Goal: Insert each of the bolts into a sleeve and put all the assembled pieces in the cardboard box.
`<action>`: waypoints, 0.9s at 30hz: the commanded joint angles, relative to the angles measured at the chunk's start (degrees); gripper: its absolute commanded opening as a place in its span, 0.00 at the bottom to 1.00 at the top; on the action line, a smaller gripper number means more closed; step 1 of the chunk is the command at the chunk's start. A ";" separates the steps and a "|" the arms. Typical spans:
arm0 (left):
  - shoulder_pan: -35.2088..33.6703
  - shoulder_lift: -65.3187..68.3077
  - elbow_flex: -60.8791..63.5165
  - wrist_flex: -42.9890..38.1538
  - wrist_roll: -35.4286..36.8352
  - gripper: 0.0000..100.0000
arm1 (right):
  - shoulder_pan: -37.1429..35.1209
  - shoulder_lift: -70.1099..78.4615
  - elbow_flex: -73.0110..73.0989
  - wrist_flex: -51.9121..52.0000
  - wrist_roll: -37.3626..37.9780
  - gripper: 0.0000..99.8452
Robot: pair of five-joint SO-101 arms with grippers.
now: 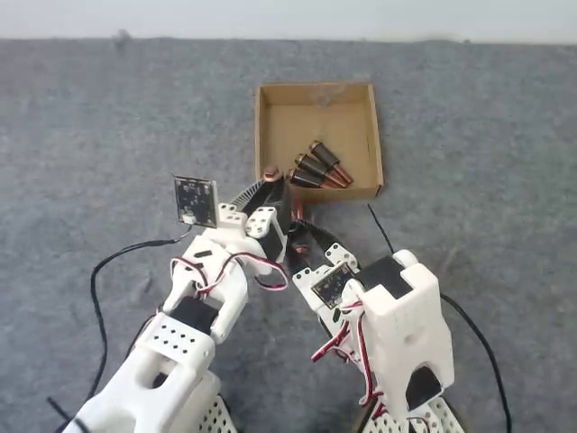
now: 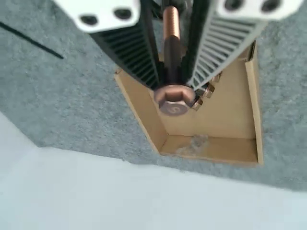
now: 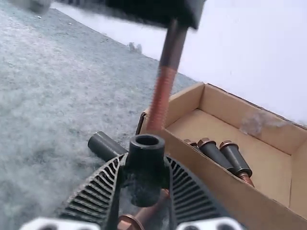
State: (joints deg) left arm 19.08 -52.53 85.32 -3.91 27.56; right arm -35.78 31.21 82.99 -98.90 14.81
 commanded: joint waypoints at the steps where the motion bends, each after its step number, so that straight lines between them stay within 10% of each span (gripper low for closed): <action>1: 1.76 -0.70 0.13 -2.20 -0.79 0.01 | 0.84 -3.82 -0.18 -1.89 0.62 0.01; 16: 2.02 -0.26 0.40 -2.73 -0.79 0.01 | 1.80 -6.11 0.35 -1.80 0.62 0.01; 27: 1.76 -0.18 7.16 -18.81 -0.79 0.01 | 1.63 -6.64 1.85 -1.80 -3.69 0.01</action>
State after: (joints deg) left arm 20.48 -52.62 93.14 -20.00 27.38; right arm -34.55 28.66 84.40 -98.90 12.35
